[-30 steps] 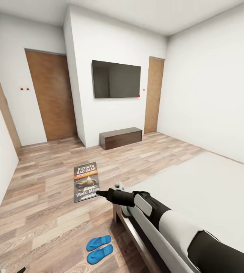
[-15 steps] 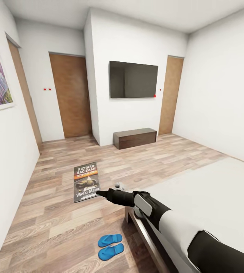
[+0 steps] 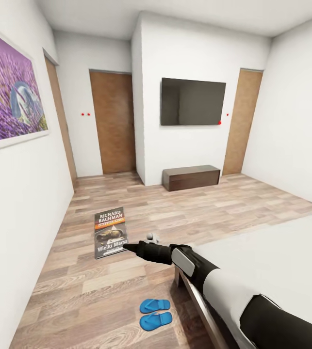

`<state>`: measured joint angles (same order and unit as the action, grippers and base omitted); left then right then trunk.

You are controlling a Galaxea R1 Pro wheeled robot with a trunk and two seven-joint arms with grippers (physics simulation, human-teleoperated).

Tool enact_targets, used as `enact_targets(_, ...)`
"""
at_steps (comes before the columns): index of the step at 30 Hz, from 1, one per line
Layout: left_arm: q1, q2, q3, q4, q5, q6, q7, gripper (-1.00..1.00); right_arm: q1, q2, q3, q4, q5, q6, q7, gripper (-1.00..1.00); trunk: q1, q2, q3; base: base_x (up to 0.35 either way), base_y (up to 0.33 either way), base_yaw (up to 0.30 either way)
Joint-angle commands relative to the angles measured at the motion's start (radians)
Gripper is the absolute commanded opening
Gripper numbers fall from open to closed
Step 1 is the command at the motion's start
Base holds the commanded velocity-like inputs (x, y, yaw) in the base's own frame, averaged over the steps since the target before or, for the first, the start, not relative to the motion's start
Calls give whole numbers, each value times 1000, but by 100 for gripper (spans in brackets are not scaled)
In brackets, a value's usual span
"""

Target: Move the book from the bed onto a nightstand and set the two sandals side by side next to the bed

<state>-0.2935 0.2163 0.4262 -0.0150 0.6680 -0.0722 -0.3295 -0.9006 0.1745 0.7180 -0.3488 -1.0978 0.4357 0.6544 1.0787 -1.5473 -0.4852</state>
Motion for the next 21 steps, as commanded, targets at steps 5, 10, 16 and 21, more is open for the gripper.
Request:
enact_targets(5,-1,-25,3,3,5,-3,58,100,-1,0,1,1,-13,6,2,-100,0,-1,-1,0,0,261)
enact_targets(10,-1,-42,4,3,9,-3,76,100,-1,0,1,1,-13,6,2,-100,0,-1,-1,0,0,261)
enact_targets(16,2,-52,4,3,13,-4,81,100,-1,0,1,1,-13,6,2,-100,0,-1,-1,0,0,261)
enact_targets(21,3,-53,5,2,13,-4,81,100,-1,0,1,1,-13,6,2,-100,0,-1,-1,0,0,261)
